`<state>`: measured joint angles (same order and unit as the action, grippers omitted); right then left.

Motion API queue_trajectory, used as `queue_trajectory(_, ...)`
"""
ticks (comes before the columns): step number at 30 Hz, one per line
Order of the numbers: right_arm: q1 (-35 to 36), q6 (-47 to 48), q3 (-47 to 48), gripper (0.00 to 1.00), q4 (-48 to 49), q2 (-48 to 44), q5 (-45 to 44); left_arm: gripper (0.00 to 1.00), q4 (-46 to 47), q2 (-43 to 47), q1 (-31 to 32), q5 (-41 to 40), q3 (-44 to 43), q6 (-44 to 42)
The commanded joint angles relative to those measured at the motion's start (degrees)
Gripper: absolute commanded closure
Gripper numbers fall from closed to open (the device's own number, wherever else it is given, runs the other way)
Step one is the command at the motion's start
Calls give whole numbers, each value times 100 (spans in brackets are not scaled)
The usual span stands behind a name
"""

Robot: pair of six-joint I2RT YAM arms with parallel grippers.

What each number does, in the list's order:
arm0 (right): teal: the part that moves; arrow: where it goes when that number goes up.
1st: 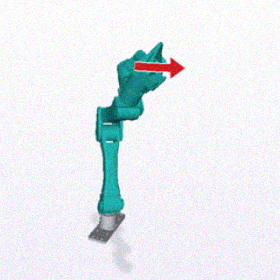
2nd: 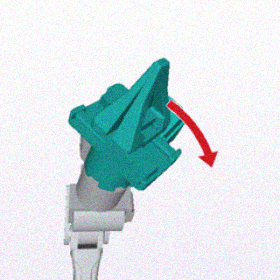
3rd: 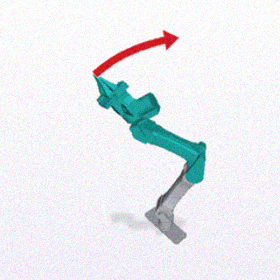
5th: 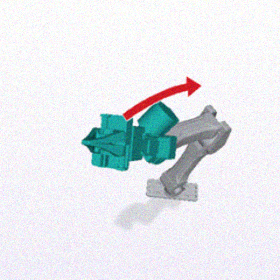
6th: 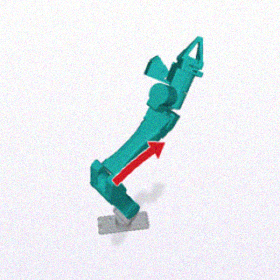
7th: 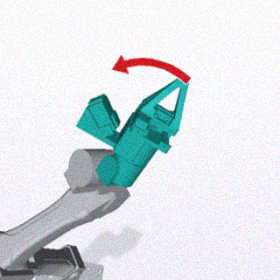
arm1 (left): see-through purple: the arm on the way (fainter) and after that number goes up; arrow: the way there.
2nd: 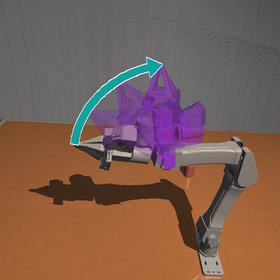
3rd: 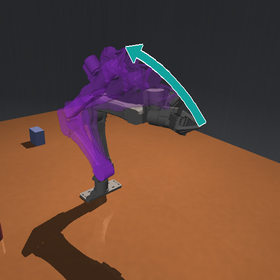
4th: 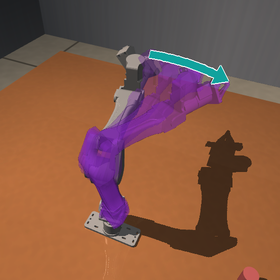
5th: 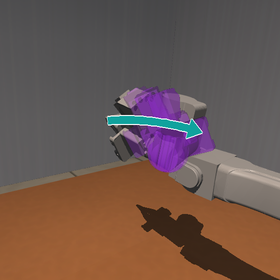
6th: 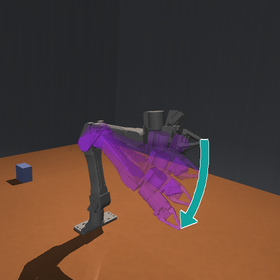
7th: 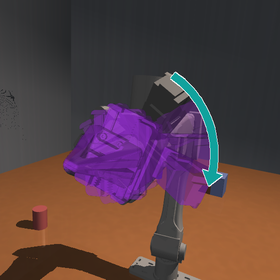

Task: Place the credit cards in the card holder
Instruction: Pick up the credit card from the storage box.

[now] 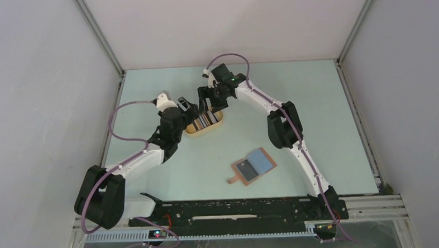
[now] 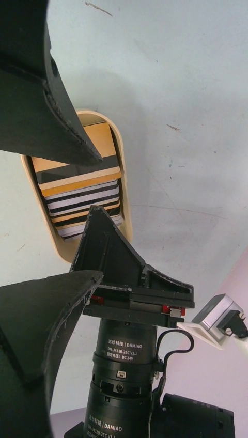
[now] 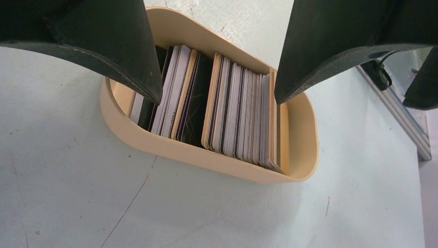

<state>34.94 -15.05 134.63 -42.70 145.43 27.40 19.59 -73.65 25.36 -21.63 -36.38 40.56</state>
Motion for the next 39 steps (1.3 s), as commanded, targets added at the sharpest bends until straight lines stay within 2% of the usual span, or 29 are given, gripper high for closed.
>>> queue_trajectory(1,98,-299,9,11,124,68,-506,21,231,193,-49,36,135,-8)
queue_trajectory(14,144,-558,-106,3,211,173,-538,21,318,252,-58,48,208,-4)
queue_trajectory(24,188,-607,-259,2,274,181,-303,21,369,291,-66,49,259,5)
queue_trajectory(39,111,-572,-471,12,458,-54,819,21,468,361,-67,43,351,14)
